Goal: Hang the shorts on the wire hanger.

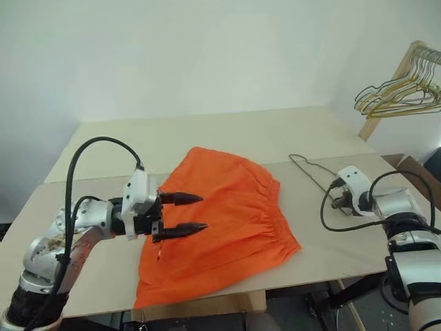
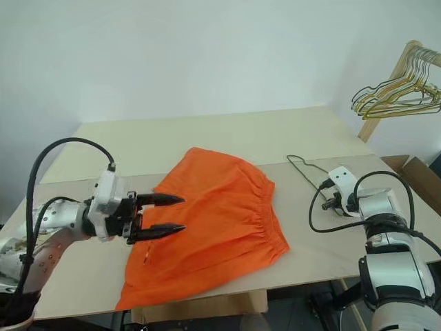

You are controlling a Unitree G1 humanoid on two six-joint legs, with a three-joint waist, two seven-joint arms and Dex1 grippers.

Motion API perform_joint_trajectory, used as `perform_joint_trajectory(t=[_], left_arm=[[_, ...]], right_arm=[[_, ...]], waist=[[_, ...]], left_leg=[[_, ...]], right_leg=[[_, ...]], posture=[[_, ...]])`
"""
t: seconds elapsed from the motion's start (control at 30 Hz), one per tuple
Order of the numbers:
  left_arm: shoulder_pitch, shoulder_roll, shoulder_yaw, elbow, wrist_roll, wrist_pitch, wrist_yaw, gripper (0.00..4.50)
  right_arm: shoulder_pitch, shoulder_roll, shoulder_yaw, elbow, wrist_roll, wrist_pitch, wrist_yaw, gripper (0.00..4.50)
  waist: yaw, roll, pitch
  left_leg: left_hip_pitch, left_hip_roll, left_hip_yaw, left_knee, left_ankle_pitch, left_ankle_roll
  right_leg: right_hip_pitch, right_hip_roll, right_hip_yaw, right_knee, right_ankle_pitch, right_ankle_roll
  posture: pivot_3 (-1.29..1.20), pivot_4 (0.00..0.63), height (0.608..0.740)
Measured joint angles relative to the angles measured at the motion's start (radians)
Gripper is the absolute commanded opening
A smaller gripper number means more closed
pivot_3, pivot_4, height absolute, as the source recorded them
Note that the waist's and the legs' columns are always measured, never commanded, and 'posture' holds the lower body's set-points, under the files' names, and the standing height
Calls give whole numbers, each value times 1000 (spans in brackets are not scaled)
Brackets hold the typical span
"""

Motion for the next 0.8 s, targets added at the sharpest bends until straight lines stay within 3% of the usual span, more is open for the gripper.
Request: perform_joint_trajectory(t=[0.2,0.33,0.57,0.8], left_arm=[[-157,-259,92,126,-182,232,411,3024],[-235,-419,182,229,-367,297,618,3024],[-325,-484,220,282,-436,263,707,3024],[-328,-464,235,301,-459,261,704,3024]], right_arm=[[168,62,-147,-633,110,-27,-83,25],[339,201,-94,-987,119,-144,-135,25],[475,295,67,-1184,38,-282,-179,25],[500,294,76,-1196,-8,-374,-187,25]], waist=[[5,3,-2],[21,-1,-5],[37,-1,-5],[34,-1,-5]], left_leg=[[-8,1,-4,1,0,0],[-11,-1,-7,1,0,-1],[-10,-3,-6,1,2,-4],[-9,-3,-6,1,2,-5]], right_leg=[[-5,1,-2,-1,0,1],[-8,-2,-3,-1,0,1],[-9,-1,-3,-2,1,1],[-8,0,-3,-1,1,1]], posture=[[-106,0,740],[-111,0,740],[-114,0,740],[-115,0,740]])
